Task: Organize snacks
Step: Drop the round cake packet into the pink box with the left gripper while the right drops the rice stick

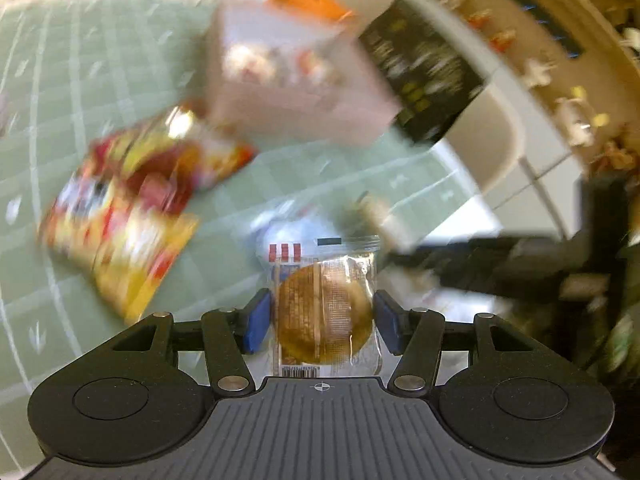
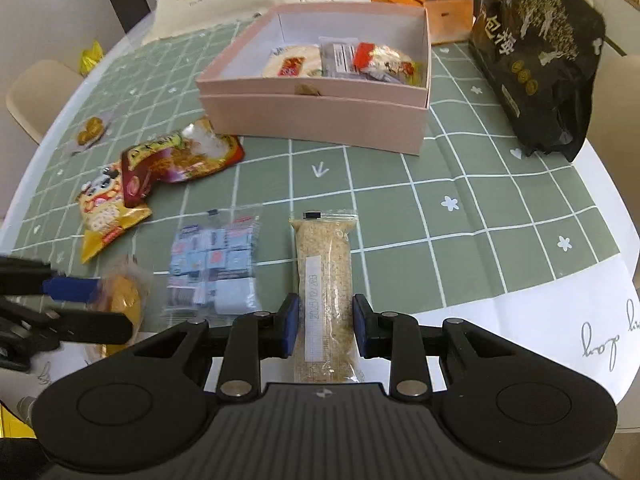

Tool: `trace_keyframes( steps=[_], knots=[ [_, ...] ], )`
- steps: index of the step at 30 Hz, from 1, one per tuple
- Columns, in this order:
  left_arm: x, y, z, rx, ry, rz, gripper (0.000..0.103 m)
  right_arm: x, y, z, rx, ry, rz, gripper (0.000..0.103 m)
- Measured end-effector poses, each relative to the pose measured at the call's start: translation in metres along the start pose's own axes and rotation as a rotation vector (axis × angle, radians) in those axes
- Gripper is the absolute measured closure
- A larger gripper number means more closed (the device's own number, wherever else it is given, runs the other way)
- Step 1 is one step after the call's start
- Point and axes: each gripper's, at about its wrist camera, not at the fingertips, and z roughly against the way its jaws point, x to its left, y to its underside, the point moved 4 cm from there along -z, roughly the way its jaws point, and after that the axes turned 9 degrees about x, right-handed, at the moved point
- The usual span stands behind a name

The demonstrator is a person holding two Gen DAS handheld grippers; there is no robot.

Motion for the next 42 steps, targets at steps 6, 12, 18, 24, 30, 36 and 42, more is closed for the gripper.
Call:
trace_keyframes(
  steps=[6, 12, 18, 24, 30, 36, 42],
  knots=[
    [-0.021, -0.100, 0.021, -0.269, -0.040, -0.081, 0.042, -0.004, -0.004, 0.026, -0.073, -0.024, -0.054, 0.075],
    [0.014, -0.206, -0.068, -0.215, -0.115, -0.036, 0.044, -0.006, -0.024, 0.050, -0.146, 0.005, -0.046, 0.076],
    [0.029, -0.194, -0.046, -0.295, 0.024, 0.058, 0.046, -0.016, -0.053, 0.069, -0.230, 0.031, -0.054, 0.076],
    [0.088, -0.152, 0.003, -0.320, -0.196, 0.130, 0.046, -0.023, -0.158, 0.063, -0.352, 0.006, -0.043, 0.061],
    [0.211, -0.110, 0.067, -0.422, -0.484, 0.415, 0.046, -0.008, -0.185, 0.036, -0.302, -0.062, -0.053, 0.046],
    [0.265, -0.092, 0.050, -0.338, -0.497, 0.502, 0.046, 0.033, -0.113, 0.007, -0.179, -0.090, 0.058, 0.045],
    [0.220, -0.087, 0.018, -0.254, -0.496, 0.222, 0.054, 0.067, -0.066, -0.014, -0.081, -0.092, 0.147, 0.045]
  ],
)
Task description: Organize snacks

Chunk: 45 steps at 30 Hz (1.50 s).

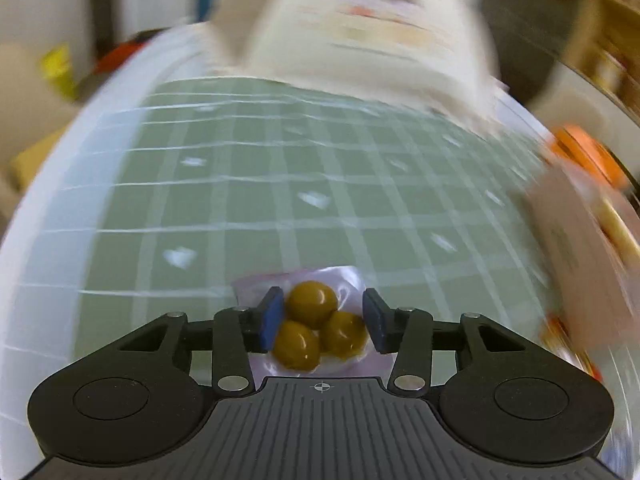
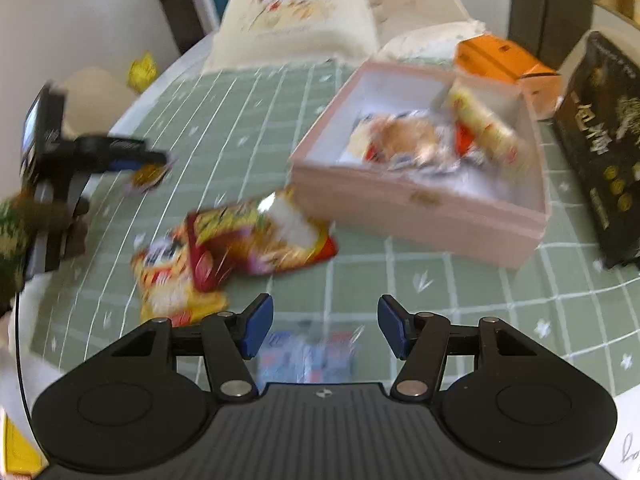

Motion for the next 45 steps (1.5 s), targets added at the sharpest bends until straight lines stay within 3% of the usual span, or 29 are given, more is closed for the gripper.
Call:
trace_keyframes(
  steps=[3, 5, 8, 10, 13, 16, 18, 20, 22, 24, 26, 30, 32, 33, 35, 39, 45],
  knots=[
    [-0.027, 0.032, 0.014, 0.020, 0.032, -0.112, 0.054, 0.018, 0.007, -0.002, 0.019, -0.045, 0.046, 0.043],
    [-0.036, 0.057, 0.027, 0.037, 0.082, -0.122, 0.054, 0.031, 0.008, -0.005, 0.031, -0.088, 0.068, 0.037],
    [-0.037, 0.083, 0.041, 0.054, 0.134, -0.077, 0.058, 0.054, 0.006, -0.015, 0.052, -0.132, 0.106, 0.035],
    [-0.025, 0.094, 0.050, 0.063, 0.150, 0.000, 0.068, 0.074, 0.004, -0.023, 0.060, -0.144, 0.169, 0.033],
    [-0.002, 0.104, 0.060, 0.069, 0.160, 0.105, 0.068, 0.099, -0.004, -0.043, 0.073, -0.145, 0.245, 0.030],
    [0.007, 0.101, 0.063, 0.069, 0.160, 0.117, 0.068, 0.114, -0.013, -0.064, 0.075, -0.101, 0.307, 0.019],
    [0.004, 0.098, 0.071, 0.049, 0.194, 0.103, 0.068, 0.116, -0.017, -0.069, 0.066, -0.100, 0.304, 0.019],
    [-0.005, 0.092, 0.075, 0.031, 0.243, 0.078, 0.068, 0.112, -0.017, -0.065, 0.066, -0.115, 0.268, 0.033],
    [-0.019, 0.084, 0.072, 0.025, 0.281, 0.037, 0.068, 0.104, -0.007, -0.054, 0.078, -0.132, 0.246, 0.059],
    [-0.037, 0.073, 0.065, 0.021, 0.287, -0.014, 0.068, 0.094, 0.004, -0.047, 0.114, -0.157, 0.204, 0.068],
    [-0.055, 0.057, 0.053, 0.012, 0.291, -0.065, 0.068, 0.083, 0.017, -0.042, 0.133, -0.146, 0.161, 0.068],
    [-0.081, 0.024, 0.015, 0.031, 0.230, -0.111, 0.068, 0.067, 0.036, -0.017, 0.079, -0.099, 0.121, 0.067],
    [-0.092, 0.017, -0.004, 0.076, 0.240, -0.126, 0.069, 0.059, 0.041, -0.001, 0.043, -0.072, 0.105, 0.061],
    [-0.097, 0.019, -0.008, 0.095, 0.245, -0.145, 0.071, 0.055, 0.042, 0.004, 0.029, -0.058, 0.098, 0.052],
    [-0.111, 0.028, -0.006, 0.090, 0.231, -0.214, 0.074, 0.040, 0.044, 0.016, -0.014, -0.013, 0.063, 0.043],
    [-0.121, 0.053, 0.011, 0.097, 0.249, -0.263, 0.076, 0.005, 0.020, 0.014, -0.065, 0.096, -0.002, 0.042],
    [-0.116, 0.079, 0.030, 0.113, 0.243, -0.250, 0.076, -0.028, -0.038, -0.012, -0.089, 0.148, -0.033, 0.042]
  ],
)
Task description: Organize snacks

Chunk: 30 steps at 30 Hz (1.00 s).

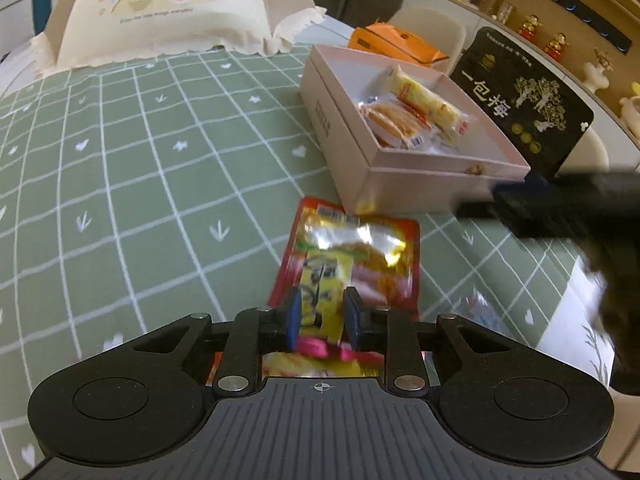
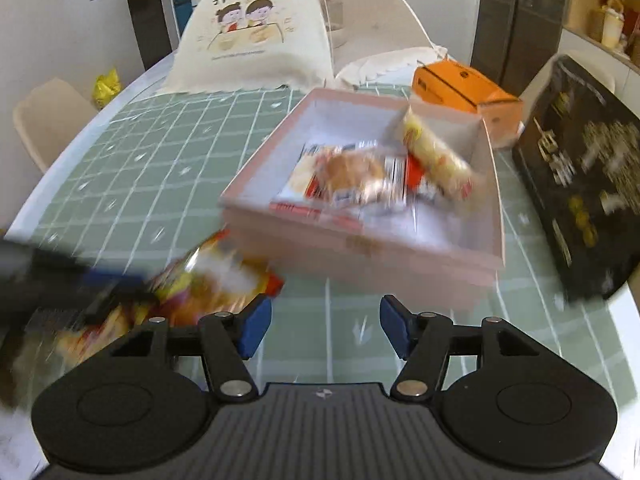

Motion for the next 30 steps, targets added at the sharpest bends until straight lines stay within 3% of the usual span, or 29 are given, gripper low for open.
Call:
trace_keyframes(
  steps=[6, 9, 14, 16, 19, 21, 25, 27, 30],
  knots=[
    [0.001, 0.016, 0.002, 0.034, 0.061, 0.068, 0.076, 0.001, -0.040, -0.037, 0.014, -0.005, 0.000, 0.042],
    [0.007, 0.022, 0.021, -0.015, 0.065, 0.116, 0.076, 0.006, -0.042, -0.043, 0.033, -0.025, -0.016, 0.042],
    [0.046, 0.035, 0.064, -0.111, -0.046, 0.226, 0.076, 0.036, -0.014, -0.017, 0.067, -0.173, 0.021, 0.038],
    [0.065, 0.043, 0.074, -0.122, -0.097, 0.286, 0.076, 0.058, 0.003, -0.002, 0.079, -0.239, 0.079, 0.030],
    [0.084, 0.048, 0.077, -0.107, -0.128, 0.326, 0.076, 0.095, 0.020, 0.009, 0.101, -0.331, 0.172, 0.027],
    [0.088, 0.051, 0.077, -0.100, -0.145, 0.325, 0.076, 0.121, 0.028, 0.011, 0.103, -0.350, 0.244, 0.027],
    [0.093, 0.053, 0.085, -0.129, -0.167, 0.348, 0.075, 0.165, 0.035, -0.001, 0.084, -0.300, 0.357, 0.027],
    [0.099, 0.054, 0.085, -0.126, -0.170, 0.379, 0.075, 0.172, 0.037, -0.014, 0.119, -0.308, 0.363, 0.028],
    [0.098, 0.057, 0.079, -0.109, -0.154, 0.375, 0.075, 0.171, 0.044, -0.018, 0.148, -0.298, 0.347, 0.046]
  ],
)
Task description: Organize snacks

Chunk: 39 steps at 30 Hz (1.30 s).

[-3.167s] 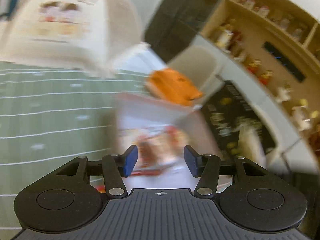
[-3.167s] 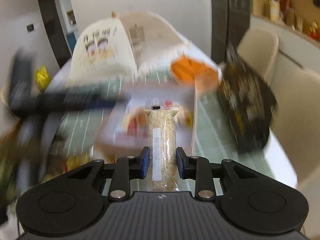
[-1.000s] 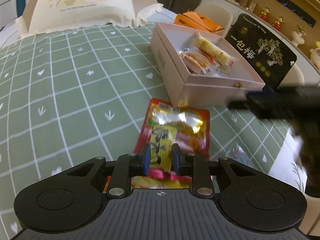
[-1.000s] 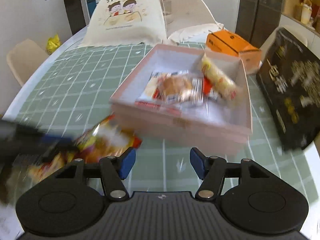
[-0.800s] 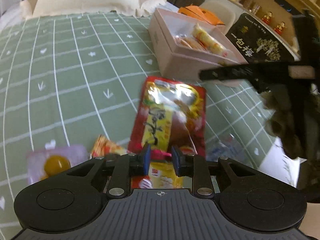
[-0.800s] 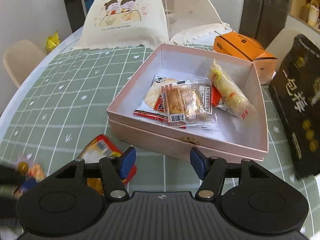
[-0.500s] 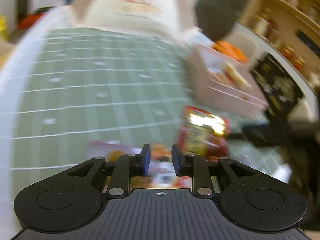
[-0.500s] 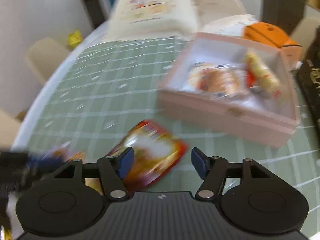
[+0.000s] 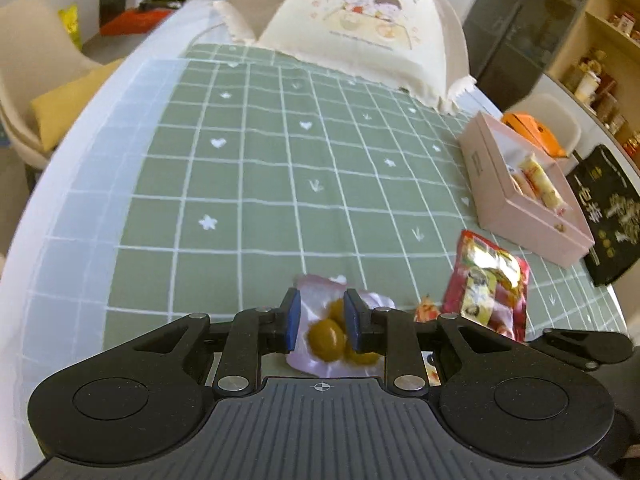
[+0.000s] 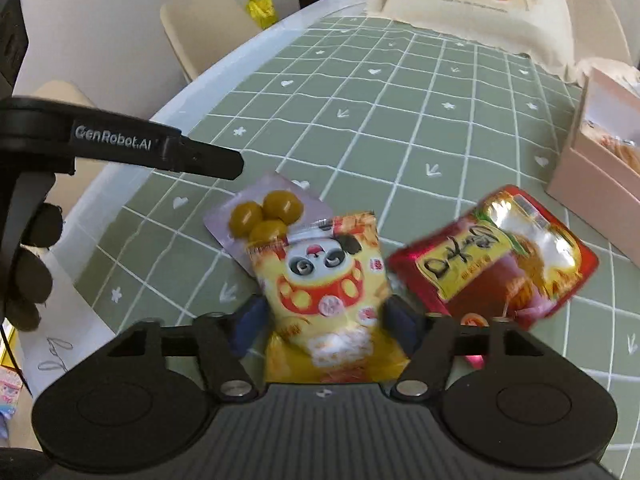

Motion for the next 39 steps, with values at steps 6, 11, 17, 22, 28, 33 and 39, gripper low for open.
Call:
trace_keyframes(
  steps=[6, 11, 17, 22, 28, 33, 39],
  knots=[
    [-0.038, 0.014, -0.023, 0.065, 0.019, -0.176, 0.070, -0.018, 0.027, 0.043, -0.049, -0.004, -0.091, 0.055],
    [-0.081, 0.025, -0.032, 0.068, 0.002, -0.335, 0.050, -0.068, 0.047, 0.088, -0.123, 0.061, -0.268, 0.056],
    [-0.110, 0.024, -0.042, 0.094, 0.082, -0.338, 0.050, -0.132, 0.072, 0.101, -0.125, 0.279, -0.407, 0.055],
    [-0.122, 0.023, -0.046, 0.085, 0.068, -0.354, 0.050, -0.173, 0.091, 0.087, -0.083, 0.362, -0.503, 0.055],
    [-0.104, 0.020, -0.024, 0.021, 0.003, -0.365, 0.053, -0.182, 0.101, 0.072, -0.058, 0.363, -0.539, 0.036],
    [-0.095, 0.018, -0.038, 0.095, -0.019, -0.393, 0.053, -0.177, 0.108, 0.061, -0.068, 0.381, -0.533, 0.021],
    [-0.113, 0.020, -0.053, 0.111, -0.007, -0.432, 0.049, -0.172, 0.115, 0.060, -0.106, 0.405, -0.550, 0.014]
  ],
)
